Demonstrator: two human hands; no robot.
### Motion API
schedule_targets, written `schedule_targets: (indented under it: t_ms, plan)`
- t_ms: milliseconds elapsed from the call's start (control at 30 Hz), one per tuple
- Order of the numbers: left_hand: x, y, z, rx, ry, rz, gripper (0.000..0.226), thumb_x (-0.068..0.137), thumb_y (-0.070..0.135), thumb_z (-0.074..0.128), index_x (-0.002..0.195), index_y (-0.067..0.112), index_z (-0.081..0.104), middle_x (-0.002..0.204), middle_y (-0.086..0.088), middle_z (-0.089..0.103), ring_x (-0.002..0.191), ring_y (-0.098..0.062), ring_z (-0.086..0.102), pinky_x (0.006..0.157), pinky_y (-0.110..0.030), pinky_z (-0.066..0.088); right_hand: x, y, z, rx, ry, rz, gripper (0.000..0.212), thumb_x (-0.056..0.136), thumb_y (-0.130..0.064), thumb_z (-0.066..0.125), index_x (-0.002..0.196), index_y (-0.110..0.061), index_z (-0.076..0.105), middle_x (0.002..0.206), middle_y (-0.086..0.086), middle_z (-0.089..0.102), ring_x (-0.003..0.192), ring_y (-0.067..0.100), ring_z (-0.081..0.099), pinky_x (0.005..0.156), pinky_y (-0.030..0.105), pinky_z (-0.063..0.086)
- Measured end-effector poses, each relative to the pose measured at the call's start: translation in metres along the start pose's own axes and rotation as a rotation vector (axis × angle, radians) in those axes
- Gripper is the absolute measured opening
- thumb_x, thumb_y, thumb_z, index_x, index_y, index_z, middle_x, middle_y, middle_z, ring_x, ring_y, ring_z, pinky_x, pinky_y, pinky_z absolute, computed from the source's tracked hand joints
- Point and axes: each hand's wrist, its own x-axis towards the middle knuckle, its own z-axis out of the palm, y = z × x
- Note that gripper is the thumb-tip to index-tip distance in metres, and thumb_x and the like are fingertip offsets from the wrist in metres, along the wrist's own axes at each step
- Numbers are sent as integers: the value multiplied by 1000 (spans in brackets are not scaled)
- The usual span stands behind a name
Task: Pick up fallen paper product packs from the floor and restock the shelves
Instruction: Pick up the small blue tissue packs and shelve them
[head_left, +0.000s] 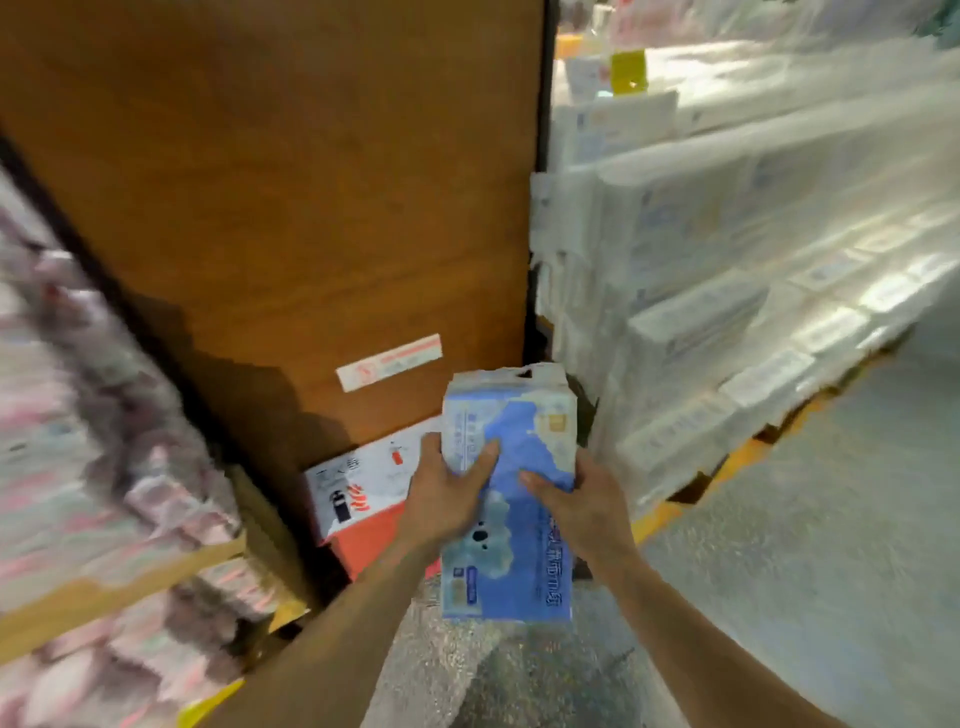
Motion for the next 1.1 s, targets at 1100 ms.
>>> schedule_targets:
  t_ms: [1100]
  plan:
    - [-1037,36,-492,127,1843,-265,61,71,52,83,121,26,59,105,11,72,94,-4,71,85,-36,60,-909,-395,421,88,-1598,-745,62,64,-63,87,104,-19,67,97,-6,73,87,14,69,76,37,58]
